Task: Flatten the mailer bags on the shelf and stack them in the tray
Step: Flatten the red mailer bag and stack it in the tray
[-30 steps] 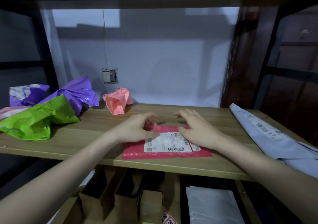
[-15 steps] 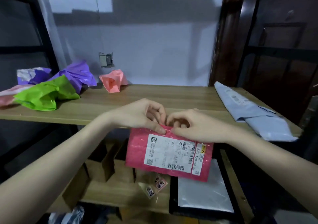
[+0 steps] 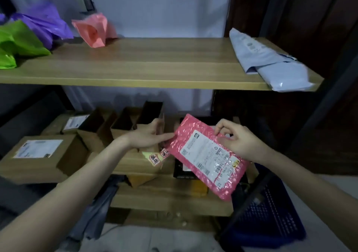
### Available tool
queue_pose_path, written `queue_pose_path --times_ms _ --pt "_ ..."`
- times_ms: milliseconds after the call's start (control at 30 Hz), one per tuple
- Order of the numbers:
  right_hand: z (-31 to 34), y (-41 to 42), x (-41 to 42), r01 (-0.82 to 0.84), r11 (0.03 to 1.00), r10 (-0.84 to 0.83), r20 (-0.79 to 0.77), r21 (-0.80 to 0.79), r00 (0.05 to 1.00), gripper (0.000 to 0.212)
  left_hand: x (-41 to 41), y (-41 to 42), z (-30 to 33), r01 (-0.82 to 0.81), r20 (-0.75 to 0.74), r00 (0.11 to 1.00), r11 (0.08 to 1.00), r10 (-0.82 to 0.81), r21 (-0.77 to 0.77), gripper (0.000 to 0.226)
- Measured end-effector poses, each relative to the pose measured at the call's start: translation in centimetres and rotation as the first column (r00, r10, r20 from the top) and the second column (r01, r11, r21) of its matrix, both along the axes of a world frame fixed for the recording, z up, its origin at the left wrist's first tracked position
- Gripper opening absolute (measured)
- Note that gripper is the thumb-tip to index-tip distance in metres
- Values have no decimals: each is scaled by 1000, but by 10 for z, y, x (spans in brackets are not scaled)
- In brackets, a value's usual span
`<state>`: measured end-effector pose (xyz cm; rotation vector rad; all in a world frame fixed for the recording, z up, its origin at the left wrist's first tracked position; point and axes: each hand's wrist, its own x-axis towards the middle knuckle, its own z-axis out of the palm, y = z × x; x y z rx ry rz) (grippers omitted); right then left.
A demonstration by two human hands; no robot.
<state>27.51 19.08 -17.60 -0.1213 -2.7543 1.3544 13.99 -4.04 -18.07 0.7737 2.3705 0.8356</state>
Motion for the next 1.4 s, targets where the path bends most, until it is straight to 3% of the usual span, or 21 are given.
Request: queue_pose_path --times_ms 67,167,267,367,467,600,733,800,933,1167,1400 --pt "-26 12 -4 127 990 -127 2 -65 992 8 9 10 -30 -45 176 984 999 40 25 75" --pt "-64 29 -15 335 931 -335 28 -142 942 6 27 35 -70 -97 323 945 987 52 125 74" --pt "-94 34 -26 446 875 -443 64 -187 894 7 35 66 -103 -92 307 952 956 1 280 81" --pt "-112 35 -39 484 851 -467 130 -202 875 15 29 93 -127 -35 167 986 956 -15 290 68" --pt "-129 41 -54 395 911 -367 206 -115 907 44 13 113 -145 -65 10 998 983 64 171 53" --pt "-160 48 -70 271 951 -302 264 147 916 55 -3 123 -170 -61 -80 995 998 62 14 56" --pt "-178 49 -67 74 862 -232 260 502 937 55 -8 121 -182 0 -374 923 972 -90 -234 59" --pt "-181 51 -65 -28 803 -177 284 596 942 57 -12 121 -185 66 -360 918 959 -167 -277 62" --pt "-177 55 -68 -78 825 -155 358 559 921 61 -20 121 -185 103 -275 942 945 -193 -311 68" --pt "-147 58 -62 -2 841 -112 178 542 978 66 -25 105 -157 132 -447 864 961 -231 -242 85" --pt "-87 41 -47 -12 791 -26 53 612 998 66 -11 81 -97 137 -597 762 963 -253 -233 80"
